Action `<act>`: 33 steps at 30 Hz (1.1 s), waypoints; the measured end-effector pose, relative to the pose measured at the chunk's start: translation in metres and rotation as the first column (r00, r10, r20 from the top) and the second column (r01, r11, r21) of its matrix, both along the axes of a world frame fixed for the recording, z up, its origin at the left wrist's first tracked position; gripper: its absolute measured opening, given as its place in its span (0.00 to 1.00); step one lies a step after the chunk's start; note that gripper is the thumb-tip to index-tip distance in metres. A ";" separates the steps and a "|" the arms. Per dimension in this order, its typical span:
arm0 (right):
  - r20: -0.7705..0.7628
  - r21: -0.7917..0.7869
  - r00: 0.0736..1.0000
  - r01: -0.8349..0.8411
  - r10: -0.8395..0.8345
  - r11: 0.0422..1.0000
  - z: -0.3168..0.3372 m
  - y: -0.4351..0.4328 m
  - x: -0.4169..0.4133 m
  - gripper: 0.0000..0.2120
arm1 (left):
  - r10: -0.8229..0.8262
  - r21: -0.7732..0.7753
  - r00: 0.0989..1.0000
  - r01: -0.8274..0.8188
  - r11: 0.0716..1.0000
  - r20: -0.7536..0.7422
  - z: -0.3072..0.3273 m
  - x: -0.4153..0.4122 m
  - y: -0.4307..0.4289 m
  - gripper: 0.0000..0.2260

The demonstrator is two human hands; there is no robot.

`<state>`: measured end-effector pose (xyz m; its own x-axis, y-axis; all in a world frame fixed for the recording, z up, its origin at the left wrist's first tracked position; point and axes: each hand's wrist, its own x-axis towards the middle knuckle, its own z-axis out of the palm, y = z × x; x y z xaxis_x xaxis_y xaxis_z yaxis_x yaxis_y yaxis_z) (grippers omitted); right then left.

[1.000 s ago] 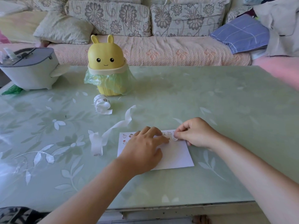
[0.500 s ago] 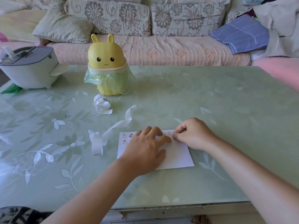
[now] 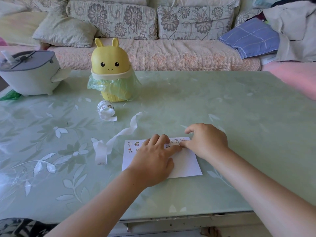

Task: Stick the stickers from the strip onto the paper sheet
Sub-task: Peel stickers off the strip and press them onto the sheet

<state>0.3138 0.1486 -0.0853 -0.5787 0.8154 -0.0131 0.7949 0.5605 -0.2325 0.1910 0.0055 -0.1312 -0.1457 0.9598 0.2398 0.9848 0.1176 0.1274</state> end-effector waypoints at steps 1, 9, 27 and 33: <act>-0.038 -0.033 0.999 0.001 -0.002 0.999 -0.001 -0.001 0.002 0.19 | 0.000 0.000 1.000 0.000 1.000 -0.002 -0.001 0.000 0.000 0.21; -0.069 0.083 0.943 -0.320 0.326 0.944 -0.024 -0.014 0.031 0.14 | 0.024 0.022 1.000 -0.024 0.999 -0.005 -0.004 0.004 0.000 0.24; 0.198 0.004 0.849 -0.500 0.490 0.866 -0.031 -0.030 0.049 0.42 | 0.039 -0.023 0.998 -0.038 0.999 0.045 -0.008 0.009 -0.007 0.24; 0.249 0.067 0.871 -0.452 0.424 0.889 -0.034 -0.035 0.049 0.46 | 0.038 -0.136 0.997 -0.029 0.990 0.069 -0.008 0.007 -0.009 0.32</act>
